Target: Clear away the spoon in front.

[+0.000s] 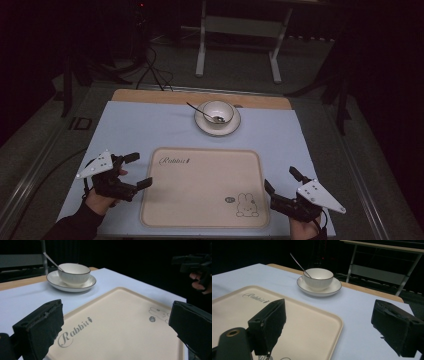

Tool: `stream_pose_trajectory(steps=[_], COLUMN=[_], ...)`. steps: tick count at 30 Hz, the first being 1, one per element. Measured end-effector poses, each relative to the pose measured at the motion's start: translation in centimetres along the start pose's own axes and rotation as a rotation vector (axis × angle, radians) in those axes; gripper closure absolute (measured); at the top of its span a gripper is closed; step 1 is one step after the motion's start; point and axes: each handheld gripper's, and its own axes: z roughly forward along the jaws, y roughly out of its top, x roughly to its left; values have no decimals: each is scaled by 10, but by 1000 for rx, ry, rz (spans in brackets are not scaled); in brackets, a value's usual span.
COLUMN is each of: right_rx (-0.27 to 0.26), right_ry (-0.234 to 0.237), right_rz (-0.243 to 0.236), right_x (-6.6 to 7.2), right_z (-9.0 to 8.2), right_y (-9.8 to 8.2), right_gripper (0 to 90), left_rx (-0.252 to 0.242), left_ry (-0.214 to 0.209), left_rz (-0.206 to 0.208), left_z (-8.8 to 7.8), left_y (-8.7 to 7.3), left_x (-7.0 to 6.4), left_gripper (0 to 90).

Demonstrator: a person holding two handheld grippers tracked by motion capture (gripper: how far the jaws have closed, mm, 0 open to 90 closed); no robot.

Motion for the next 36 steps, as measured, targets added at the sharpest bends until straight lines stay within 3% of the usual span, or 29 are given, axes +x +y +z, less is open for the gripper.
stream_pose_trajectory(steps=[2,8,14,19,23,27,36], right_rx=[3,1,1,7,-5,-12,-20], right_ry=[7,17,25,41,34,32,35], right_rz=[1,-3,-3,-3,9,-10,0], right_x=[1,1,0,2,3,6,6], right_z=[0,1,1,2,0,0,2], right_y=[0,-1,-1,-2,0,1,1], right_gripper=[125,125,125,122,122,122,120], left_rx=[17,62,112,149,151,144,146], left_ry=[12,-36,-84,-116,-159,-178,-200], left_rz=[9,45,30,44,57,61,67], left_z=[0,3,9,16,21,24,40], left_y=[0,1,3,4,10,14,36], left_x=[-1,-4,-8,-14,-23,-27,-31], left_gripper=[2,2,2,6,7,7,7])
